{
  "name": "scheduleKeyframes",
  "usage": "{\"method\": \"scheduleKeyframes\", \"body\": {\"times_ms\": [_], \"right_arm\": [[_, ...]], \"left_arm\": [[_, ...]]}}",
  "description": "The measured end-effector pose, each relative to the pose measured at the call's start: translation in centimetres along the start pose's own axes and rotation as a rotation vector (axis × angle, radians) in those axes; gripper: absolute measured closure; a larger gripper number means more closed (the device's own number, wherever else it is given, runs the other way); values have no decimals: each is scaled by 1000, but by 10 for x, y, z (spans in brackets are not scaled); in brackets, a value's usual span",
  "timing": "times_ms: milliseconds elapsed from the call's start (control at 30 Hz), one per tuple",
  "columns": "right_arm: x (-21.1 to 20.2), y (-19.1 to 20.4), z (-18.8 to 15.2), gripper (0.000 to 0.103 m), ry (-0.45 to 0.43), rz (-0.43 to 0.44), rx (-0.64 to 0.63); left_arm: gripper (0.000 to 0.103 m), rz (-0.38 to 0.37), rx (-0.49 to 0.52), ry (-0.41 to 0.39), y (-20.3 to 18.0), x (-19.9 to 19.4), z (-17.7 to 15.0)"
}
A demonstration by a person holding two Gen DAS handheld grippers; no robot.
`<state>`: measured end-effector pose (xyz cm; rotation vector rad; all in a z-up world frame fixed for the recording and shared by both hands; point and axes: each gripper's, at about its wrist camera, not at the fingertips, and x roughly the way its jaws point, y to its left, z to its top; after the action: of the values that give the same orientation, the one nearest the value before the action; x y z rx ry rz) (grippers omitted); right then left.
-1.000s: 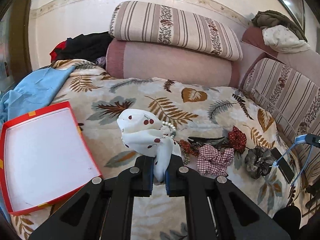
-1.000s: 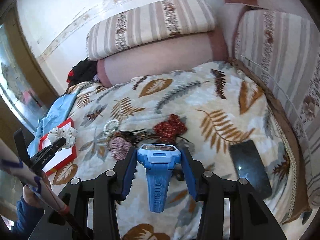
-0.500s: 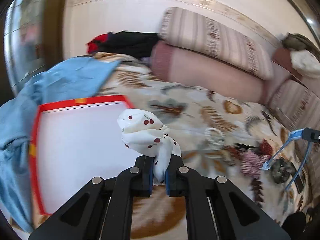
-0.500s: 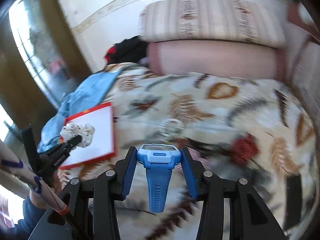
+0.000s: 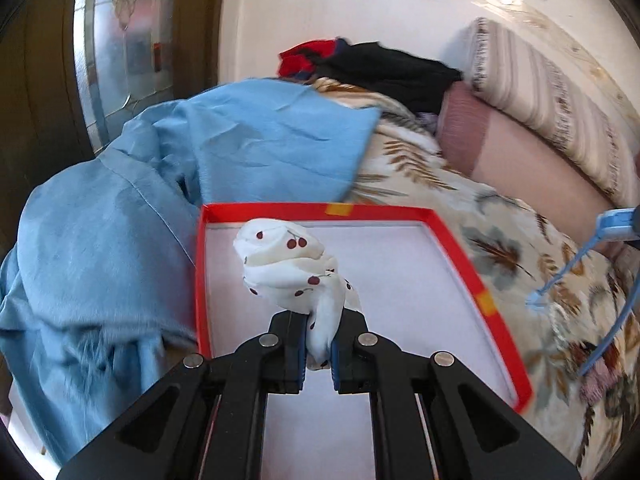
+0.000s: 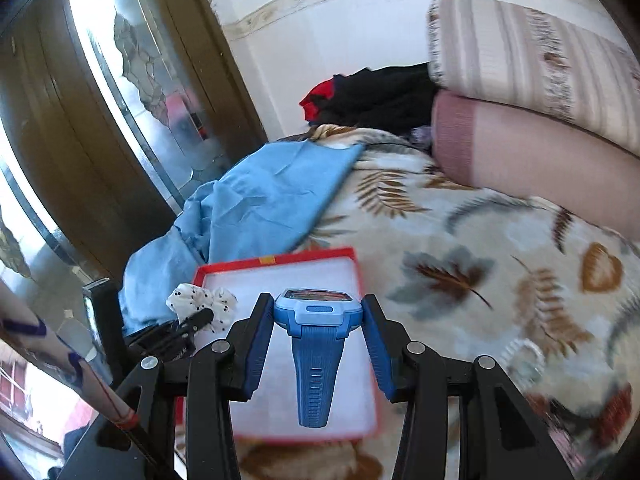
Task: Organize jewelry
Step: 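Carry the watch and scrunchie to the red box and release both, then return both open tools to the remaining accessories on the bed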
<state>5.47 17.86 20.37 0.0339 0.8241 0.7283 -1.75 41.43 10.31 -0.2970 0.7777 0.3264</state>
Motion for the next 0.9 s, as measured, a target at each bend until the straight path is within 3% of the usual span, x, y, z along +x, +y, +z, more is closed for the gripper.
{"method": "scheduleKeyframes", "body": {"times_ms": [133,267,300,333,400,633,900], "right_arm": [[58,10,15,55,9,-8,-3],[108,16,15,55,36,-69,-41],[115,16,13,55,45,-73,-42],[124,15,11,54,57,-70,-35],[133,13,6,55,72,-68,-28],[156,7,-17,55,150,-65,-22],[165,0,-29,51,205,-55,-11]], "left_arm": [[94,15,-7,43,7,29,11],[90,-5,-22,75,10,44,9],[85,-10,-26,75,11,45,8],[73,-17,-38,83,13,46,6],[61,-28,-54,79,16,45,5],[41,-19,-55,47,16,33,-3],[33,-12,2,50,3,31,-8]]}}
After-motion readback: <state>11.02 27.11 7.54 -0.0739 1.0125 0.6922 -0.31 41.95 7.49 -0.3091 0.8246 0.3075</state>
